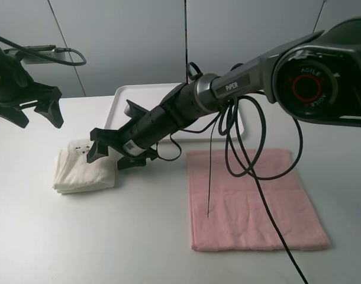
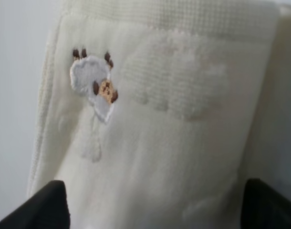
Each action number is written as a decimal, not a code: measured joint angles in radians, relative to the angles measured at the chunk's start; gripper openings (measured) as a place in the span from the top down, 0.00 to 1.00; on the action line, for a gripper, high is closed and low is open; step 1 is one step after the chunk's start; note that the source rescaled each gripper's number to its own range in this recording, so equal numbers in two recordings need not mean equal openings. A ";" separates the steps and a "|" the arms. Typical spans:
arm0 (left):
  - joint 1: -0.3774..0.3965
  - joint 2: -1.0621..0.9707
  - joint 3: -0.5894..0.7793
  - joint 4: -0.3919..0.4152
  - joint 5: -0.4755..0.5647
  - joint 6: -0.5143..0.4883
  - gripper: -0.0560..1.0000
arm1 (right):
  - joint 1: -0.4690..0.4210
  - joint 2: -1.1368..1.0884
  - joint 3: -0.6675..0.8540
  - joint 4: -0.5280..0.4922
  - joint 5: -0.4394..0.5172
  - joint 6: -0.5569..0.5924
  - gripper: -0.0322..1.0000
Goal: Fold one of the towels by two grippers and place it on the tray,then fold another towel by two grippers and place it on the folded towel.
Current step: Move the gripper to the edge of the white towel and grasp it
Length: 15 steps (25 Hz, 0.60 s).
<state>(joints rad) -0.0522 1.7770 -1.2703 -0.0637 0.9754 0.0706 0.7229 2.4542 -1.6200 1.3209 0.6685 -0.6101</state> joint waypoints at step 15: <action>0.000 0.000 0.000 0.002 0.000 0.009 0.04 | 0.022 0.005 0.000 -0.053 -0.080 0.075 0.89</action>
<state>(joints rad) -0.0522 1.7770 -1.2703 -0.0617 0.9754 0.0792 0.7449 2.4597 -1.6200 1.2675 0.5885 -0.5349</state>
